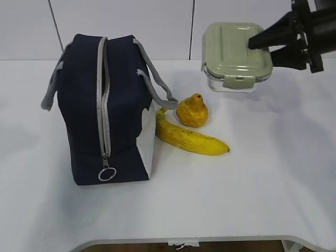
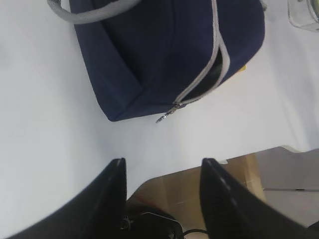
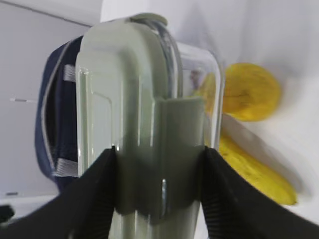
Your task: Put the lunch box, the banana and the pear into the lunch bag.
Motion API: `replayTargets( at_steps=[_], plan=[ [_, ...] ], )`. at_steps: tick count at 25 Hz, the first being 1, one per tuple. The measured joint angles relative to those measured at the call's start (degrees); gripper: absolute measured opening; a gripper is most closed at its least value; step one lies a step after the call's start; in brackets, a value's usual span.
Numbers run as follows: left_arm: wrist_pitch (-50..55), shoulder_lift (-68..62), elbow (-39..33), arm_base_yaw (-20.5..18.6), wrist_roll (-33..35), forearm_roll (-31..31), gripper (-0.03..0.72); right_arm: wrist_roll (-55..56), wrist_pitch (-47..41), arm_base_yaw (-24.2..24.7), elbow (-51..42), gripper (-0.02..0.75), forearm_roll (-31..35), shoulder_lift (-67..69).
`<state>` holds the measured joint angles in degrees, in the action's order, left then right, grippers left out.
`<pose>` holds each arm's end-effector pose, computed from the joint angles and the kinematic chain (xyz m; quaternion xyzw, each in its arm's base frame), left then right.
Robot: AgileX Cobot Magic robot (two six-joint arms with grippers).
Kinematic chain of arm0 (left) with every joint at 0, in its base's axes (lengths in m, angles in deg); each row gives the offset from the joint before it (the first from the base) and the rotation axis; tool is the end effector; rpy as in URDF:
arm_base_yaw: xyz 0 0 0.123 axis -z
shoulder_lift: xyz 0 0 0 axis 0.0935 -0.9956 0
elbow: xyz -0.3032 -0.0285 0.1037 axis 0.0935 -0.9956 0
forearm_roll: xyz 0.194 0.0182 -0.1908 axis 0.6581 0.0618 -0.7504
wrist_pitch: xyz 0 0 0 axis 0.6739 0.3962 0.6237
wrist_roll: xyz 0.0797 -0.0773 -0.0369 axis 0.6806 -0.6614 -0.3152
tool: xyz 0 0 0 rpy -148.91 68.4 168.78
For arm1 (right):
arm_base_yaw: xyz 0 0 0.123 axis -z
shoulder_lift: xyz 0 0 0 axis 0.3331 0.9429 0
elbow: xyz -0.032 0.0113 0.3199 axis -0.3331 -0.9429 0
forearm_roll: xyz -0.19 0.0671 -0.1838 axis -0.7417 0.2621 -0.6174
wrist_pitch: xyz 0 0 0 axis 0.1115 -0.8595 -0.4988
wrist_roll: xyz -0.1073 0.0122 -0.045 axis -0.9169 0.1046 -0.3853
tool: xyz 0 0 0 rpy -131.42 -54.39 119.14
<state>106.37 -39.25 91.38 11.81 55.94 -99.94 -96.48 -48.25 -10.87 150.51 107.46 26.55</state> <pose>0.1633 -0.0665 0.3517 0.0126 0.9196 -0.2526 0.3008 0.4185 0.0381 0.3077 -0.0038 0.8503 0.4737 0.2293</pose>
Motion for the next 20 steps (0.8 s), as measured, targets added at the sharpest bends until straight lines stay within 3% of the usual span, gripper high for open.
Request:
replayTargets(
  at_steps=[10, 19, 20],
  plan=[
    [3.1, -25.8, 21.3, 0.0, 1.1, -1.7, 0.405, 4.0, -1.1, -9.1, 9.8, 0.372, 0.0, -0.1],
    [5.4, -41.1, 31.1, 0.0, 3.3, -4.8, 0.44, 4.7, 0.7, -15.5, 10.6, 0.371, 1.8, 0.3],
    [6.1, -43.5, 33.1, 0.0, 4.6, -8.0, 0.442, 4.8, 1.0, -16.1, 10.6, 0.371, 2.4, 0.5]
  ],
)
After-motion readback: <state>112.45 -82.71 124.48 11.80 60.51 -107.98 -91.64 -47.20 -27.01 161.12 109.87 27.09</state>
